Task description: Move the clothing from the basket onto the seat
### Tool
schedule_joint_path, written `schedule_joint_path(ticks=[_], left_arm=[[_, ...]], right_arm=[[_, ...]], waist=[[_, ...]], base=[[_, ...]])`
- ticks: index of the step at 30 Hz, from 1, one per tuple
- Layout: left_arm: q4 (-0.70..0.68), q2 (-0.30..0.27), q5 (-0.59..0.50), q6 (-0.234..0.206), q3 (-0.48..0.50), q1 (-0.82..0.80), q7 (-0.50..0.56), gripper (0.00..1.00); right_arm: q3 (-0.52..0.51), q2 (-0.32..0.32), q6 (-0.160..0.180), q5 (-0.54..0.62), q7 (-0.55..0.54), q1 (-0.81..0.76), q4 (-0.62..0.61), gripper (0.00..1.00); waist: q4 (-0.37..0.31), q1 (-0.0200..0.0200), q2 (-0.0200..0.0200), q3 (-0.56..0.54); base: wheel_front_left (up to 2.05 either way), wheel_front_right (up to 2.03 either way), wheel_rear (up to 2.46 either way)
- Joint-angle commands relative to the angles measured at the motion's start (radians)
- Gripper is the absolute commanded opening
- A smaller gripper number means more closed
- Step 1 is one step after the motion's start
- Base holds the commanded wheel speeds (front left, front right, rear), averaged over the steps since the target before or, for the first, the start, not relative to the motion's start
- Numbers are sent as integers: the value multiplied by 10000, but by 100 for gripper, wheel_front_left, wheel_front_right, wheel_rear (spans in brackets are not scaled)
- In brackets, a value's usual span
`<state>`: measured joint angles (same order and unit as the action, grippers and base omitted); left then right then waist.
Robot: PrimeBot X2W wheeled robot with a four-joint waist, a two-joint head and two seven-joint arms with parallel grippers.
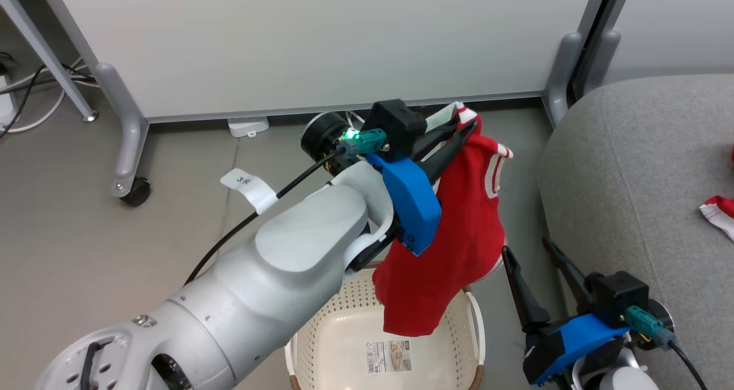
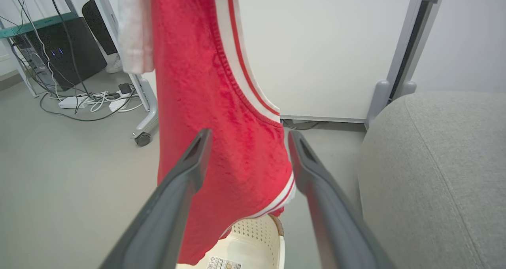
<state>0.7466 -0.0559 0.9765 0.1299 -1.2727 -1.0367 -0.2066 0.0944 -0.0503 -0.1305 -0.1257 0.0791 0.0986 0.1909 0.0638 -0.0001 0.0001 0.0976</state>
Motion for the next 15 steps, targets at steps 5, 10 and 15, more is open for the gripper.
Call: schedule_joint_path(ticks=[5,10,15], left_arm=[[-127,31,32,6,-37,-509,136,0],[-196,42,-55,6,-71,-604,259,0],[-293,49,-36,6,-85,-509,385,0]], right_arm=[[111,-2,-5,-104,-20,-168,64,100],[190,-2,-5,-165,-39,-171,117,100],[213,-2,-5,-148,-60,-169,113,100]], waist=[[24,1,-1,-144],[6,1,-1,-246],[-7,1,-1,-273]], base=[[0,0,0],[0,0,0],[0,0,0]])
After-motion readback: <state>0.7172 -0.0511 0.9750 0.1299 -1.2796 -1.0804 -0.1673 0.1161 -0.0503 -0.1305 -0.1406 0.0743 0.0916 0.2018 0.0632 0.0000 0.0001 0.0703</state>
